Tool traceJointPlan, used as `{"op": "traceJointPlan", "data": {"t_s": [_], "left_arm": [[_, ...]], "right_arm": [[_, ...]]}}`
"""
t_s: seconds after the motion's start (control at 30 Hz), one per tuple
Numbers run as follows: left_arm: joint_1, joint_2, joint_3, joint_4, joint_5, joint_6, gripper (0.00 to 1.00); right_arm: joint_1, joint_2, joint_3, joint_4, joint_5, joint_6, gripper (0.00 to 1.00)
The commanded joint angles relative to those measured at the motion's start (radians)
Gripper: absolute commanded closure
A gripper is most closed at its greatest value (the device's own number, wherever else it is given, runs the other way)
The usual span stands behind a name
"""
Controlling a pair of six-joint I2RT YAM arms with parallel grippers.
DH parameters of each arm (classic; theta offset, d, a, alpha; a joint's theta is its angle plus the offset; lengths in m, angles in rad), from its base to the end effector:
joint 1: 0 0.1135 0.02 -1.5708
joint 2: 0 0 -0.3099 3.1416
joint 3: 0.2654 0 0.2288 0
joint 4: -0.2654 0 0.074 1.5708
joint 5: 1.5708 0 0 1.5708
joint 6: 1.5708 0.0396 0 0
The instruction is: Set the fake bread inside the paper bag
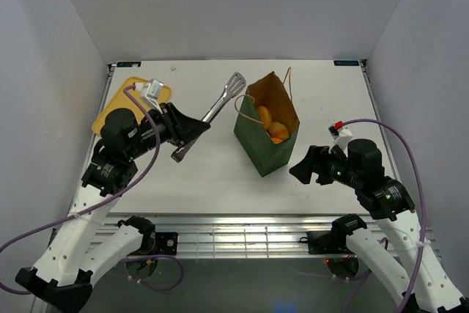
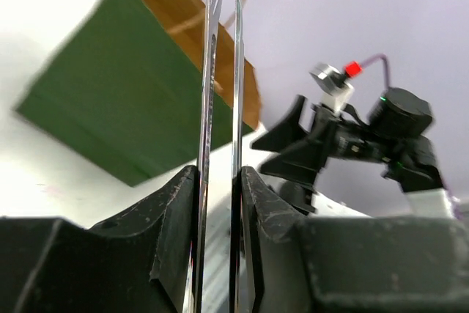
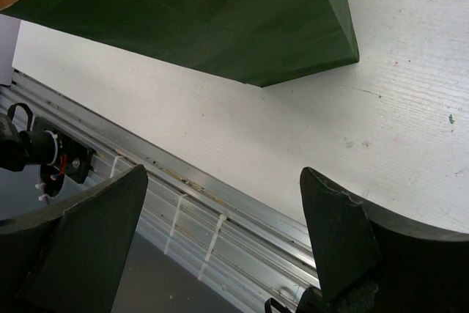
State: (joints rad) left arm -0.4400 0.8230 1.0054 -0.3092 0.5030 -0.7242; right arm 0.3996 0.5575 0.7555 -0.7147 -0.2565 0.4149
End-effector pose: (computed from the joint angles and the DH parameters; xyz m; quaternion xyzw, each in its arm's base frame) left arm 0.1034 -0.0698 0.4260 0.0599 0.7428 -0.5079 0.4320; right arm 0.0508 0.0323 0.3242 -0.0578 0.8577 0.2991 0.4143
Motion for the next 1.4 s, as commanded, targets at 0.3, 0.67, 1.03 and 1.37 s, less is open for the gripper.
{"op": "traceJointPlan", "data": {"t_s": [0.3, 0.67, 1.03, 1.37], "left_arm": [[-0.003, -0.025, 0.124, -0.203, -0.546, 0.373, 0.60], [-0.003, -0.085, -0.204, 0.172, -0.833, 0.497, 0.60], [-0.003, 0.175, -0.352, 0.415, -0.922, 0.338, 0.62], [-0.005, 0.357, -0.444, 0.522, -0.874, 0.249, 0.62]], "right_arm": [[0.004, -0.022, 0.010, 0.003, 0.000, -0.016, 0.10], [0.002, -0.024, 0.022, -0.014, -0.012, -0.005, 0.10], [0.002, -0.045, 0.033, -0.048, 0.000, 0.007, 0.10], [0.004, -0.061, 0.050, -0.084, 0.019, -0.001, 0.10]]}}
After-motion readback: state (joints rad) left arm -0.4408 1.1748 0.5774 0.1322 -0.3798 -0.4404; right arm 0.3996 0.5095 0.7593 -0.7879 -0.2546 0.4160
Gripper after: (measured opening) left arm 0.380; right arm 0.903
